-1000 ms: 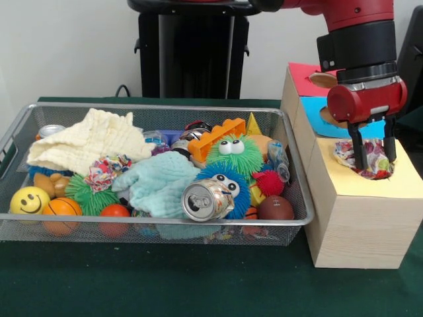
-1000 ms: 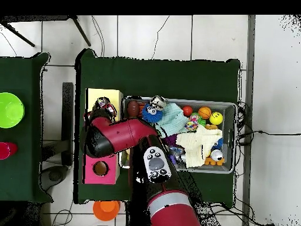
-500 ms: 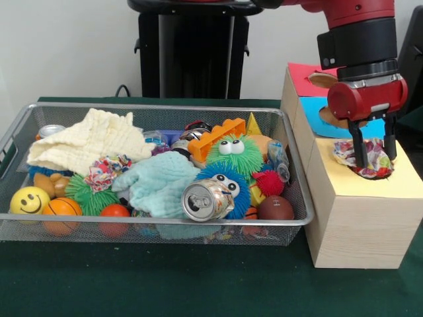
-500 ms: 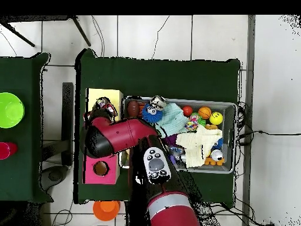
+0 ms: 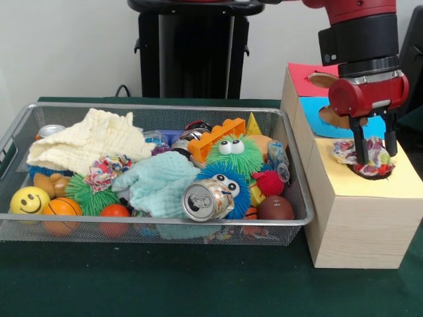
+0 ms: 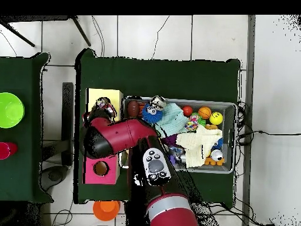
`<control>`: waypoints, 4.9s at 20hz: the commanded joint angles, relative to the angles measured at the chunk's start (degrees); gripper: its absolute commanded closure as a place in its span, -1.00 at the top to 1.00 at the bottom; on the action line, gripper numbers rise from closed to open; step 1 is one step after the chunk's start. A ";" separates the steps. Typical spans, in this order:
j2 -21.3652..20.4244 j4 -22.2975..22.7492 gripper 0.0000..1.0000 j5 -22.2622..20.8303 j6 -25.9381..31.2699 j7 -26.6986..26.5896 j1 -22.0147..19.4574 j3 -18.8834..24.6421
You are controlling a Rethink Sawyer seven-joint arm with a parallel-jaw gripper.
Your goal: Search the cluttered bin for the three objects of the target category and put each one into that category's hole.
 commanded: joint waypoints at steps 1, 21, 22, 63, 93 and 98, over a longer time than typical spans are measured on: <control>-1.24 2.45 1.00 -1.59 9.02 1.55 0.03 3.57; -5.75 2.91 1.00 -1.25 11.37 2.82 1.05 2.67; -5.79 2.89 1.00 -1.25 11.38 2.88 1.13 2.58; -3.06 0.87 -1.00 -2.56 17.57 3.27 2.07 2.70; -3.35 -7.64 -1.00 -6.23 19.29 4.09 8.98 -7.64; -2.39 -8.94 -1.00 -6.78 20.75 3.38 9.32 -8.29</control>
